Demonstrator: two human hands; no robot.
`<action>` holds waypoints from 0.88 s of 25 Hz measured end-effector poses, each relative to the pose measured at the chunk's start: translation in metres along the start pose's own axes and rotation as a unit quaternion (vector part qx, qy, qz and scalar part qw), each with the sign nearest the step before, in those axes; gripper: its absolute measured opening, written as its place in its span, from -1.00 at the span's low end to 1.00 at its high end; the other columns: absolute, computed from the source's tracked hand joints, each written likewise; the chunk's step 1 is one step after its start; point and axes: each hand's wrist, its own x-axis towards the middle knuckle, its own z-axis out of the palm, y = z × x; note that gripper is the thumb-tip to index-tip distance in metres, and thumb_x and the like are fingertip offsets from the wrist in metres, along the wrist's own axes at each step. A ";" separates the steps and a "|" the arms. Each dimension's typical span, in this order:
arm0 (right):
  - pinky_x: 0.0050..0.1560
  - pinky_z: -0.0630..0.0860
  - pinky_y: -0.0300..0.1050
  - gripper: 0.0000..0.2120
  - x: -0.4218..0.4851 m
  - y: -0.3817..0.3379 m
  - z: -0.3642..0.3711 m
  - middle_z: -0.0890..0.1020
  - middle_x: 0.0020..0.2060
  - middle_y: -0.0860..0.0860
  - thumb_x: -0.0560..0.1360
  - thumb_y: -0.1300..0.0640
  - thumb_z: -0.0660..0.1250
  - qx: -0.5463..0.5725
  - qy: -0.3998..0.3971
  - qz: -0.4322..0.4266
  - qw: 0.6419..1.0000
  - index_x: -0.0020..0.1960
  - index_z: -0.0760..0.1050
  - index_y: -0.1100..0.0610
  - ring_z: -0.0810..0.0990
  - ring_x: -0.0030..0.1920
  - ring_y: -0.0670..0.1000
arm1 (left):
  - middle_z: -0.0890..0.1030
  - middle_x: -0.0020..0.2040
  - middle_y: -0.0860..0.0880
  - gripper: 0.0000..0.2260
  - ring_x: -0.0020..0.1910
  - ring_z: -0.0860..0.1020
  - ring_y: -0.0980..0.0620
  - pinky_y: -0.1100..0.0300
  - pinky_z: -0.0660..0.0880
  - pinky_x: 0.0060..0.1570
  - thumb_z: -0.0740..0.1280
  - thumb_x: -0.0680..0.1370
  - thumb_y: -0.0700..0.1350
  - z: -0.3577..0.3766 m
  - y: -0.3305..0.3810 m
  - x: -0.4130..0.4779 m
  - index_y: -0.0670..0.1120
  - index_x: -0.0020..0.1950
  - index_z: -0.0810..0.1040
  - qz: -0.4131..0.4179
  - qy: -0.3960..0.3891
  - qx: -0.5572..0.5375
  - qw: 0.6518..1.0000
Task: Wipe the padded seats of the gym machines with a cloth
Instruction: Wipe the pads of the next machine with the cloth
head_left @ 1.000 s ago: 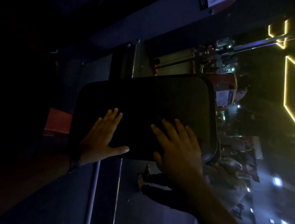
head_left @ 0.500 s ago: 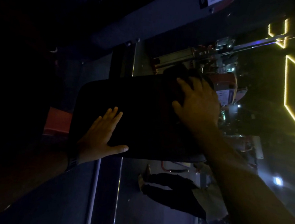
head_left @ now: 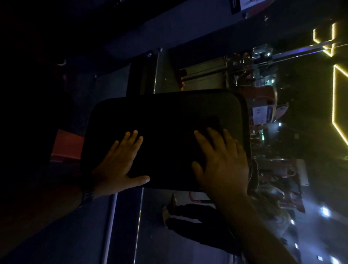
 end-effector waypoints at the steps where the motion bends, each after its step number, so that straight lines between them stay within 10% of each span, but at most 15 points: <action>1: 0.37 0.36 0.33 -0.25 0.004 -0.001 0.001 0.43 0.45 0.13 0.40 -0.12 0.49 0.013 0.009 0.041 0.999 0.52 0.34 0.00 0.35 0.47 0.29 | -0.29 0.64 0.03 0.06 0.60 -0.34 0.07 -0.04 -0.22 0.59 0.14 0.37 0.53 0.000 0.000 0.000 0.02 0.64 -0.24 0.000 -0.001 -0.001 1.000; 7: 0.41 0.28 0.31 -0.23 -0.012 -0.056 0.027 0.45 0.44 0.12 0.36 -0.17 0.52 0.003 0.000 -0.038 0.999 0.50 0.38 -0.01 0.36 0.48 0.27 | -0.26 0.65 0.04 0.10 0.60 -0.33 0.10 -0.01 -0.22 0.58 0.08 0.34 0.62 0.003 -0.002 0.000 0.01 0.66 -0.19 0.002 0.005 0.002 1.000; 10: 0.44 0.23 0.31 -0.26 0.009 -0.062 0.024 0.37 0.49 0.15 0.44 -0.12 0.43 0.034 0.013 0.124 0.992 0.54 0.31 0.02 0.28 0.51 0.29 | -0.24 0.65 0.07 0.02 0.60 -0.32 0.14 0.04 -0.23 0.58 0.15 0.39 0.51 0.001 -0.002 -0.001 0.03 0.66 -0.16 0.003 0.015 -0.028 1.000; 14: 0.53 0.02 0.28 -0.26 0.019 -0.091 0.033 0.20 0.58 0.11 0.54 -0.17 0.34 0.012 -0.070 -0.059 0.996 0.62 0.12 -0.04 0.10 0.59 0.24 | -0.15 0.63 0.08 -0.07 0.61 -0.23 0.17 0.07 -0.14 0.60 0.18 0.43 0.44 0.005 -0.001 -0.005 0.02 0.64 -0.08 -0.005 0.049 -0.068 0.996; 18: 0.54 -0.04 0.26 -0.24 0.044 -0.088 0.023 0.04 0.61 0.14 0.59 -0.17 0.24 0.021 -0.054 0.113 0.992 0.64 -0.06 -0.01 -0.02 0.60 0.27 | -0.19 0.64 0.11 0.00 0.60 -0.25 0.24 0.14 -0.15 0.58 0.21 0.43 0.46 0.003 -0.007 -0.006 -0.01 0.67 -0.12 -0.020 0.036 -0.086 0.995; 22: 0.55 -0.11 0.30 -0.27 0.042 -0.114 0.036 0.11 0.61 0.09 0.59 -0.17 0.26 0.036 -0.099 -0.051 0.993 0.63 0.00 -0.06 0.00 0.61 0.24 | -0.16 0.66 0.09 -0.04 0.60 -0.24 0.23 0.14 -0.14 0.58 0.19 0.46 0.46 0.003 -0.009 -0.008 -0.01 0.67 -0.09 -0.018 0.040 -0.085 0.995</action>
